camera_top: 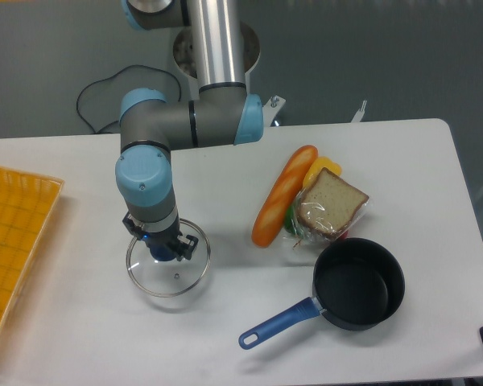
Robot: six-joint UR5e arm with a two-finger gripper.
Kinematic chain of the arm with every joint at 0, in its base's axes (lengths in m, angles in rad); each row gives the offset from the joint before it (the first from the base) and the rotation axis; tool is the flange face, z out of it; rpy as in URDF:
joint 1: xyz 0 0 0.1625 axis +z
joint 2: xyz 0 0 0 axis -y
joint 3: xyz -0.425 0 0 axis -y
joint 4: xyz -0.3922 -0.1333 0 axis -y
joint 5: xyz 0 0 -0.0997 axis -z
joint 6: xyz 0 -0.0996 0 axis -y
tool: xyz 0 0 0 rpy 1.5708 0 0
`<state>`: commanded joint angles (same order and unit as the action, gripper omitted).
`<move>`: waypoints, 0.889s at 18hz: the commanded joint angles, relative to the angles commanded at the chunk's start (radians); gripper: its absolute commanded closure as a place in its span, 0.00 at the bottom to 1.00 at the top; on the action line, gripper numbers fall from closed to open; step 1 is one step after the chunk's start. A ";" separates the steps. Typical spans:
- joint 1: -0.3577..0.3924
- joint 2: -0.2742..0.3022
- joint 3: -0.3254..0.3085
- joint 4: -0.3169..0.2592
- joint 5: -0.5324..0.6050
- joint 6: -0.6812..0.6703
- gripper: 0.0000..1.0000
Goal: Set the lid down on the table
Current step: 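Lower the glass lid flat onto the table surface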
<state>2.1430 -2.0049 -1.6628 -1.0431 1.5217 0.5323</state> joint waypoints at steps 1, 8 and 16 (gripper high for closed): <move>0.000 0.000 0.000 0.002 0.000 0.000 0.61; -0.003 -0.021 0.000 0.029 -0.003 -0.002 0.60; -0.003 -0.037 0.000 0.051 -0.025 -0.008 0.59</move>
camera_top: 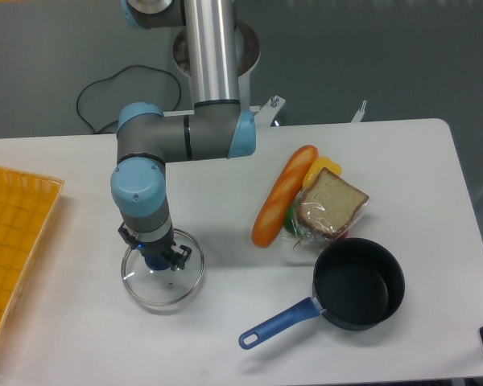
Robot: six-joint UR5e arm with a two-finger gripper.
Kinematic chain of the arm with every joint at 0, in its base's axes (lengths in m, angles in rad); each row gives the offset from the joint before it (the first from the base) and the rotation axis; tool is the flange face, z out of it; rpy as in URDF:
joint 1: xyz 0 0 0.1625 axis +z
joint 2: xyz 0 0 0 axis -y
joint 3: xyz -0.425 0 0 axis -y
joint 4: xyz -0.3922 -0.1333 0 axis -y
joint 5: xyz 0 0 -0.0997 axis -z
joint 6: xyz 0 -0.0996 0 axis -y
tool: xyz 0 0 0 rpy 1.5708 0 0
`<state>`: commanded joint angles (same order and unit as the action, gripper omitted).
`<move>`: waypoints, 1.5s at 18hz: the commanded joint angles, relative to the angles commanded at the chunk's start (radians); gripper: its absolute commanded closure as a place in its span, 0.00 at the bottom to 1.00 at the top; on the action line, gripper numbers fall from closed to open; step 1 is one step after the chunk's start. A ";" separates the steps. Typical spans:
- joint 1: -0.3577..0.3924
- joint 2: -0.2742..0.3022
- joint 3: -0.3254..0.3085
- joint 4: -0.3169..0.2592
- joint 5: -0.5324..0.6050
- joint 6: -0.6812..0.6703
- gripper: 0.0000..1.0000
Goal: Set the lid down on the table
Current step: 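Lower the glass lid flat onto the table surface, then hold the lid knob on the table and open the gripper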
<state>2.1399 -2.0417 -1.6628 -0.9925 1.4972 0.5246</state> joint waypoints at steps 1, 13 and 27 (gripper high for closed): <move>0.000 -0.002 0.000 0.002 0.000 0.000 0.59; -0.006 -0.008 -0.009 0.000 0.003 -0.009 0.59; -0.012 -0.020 -0.014 -0.005 0.009 -0.015 0.59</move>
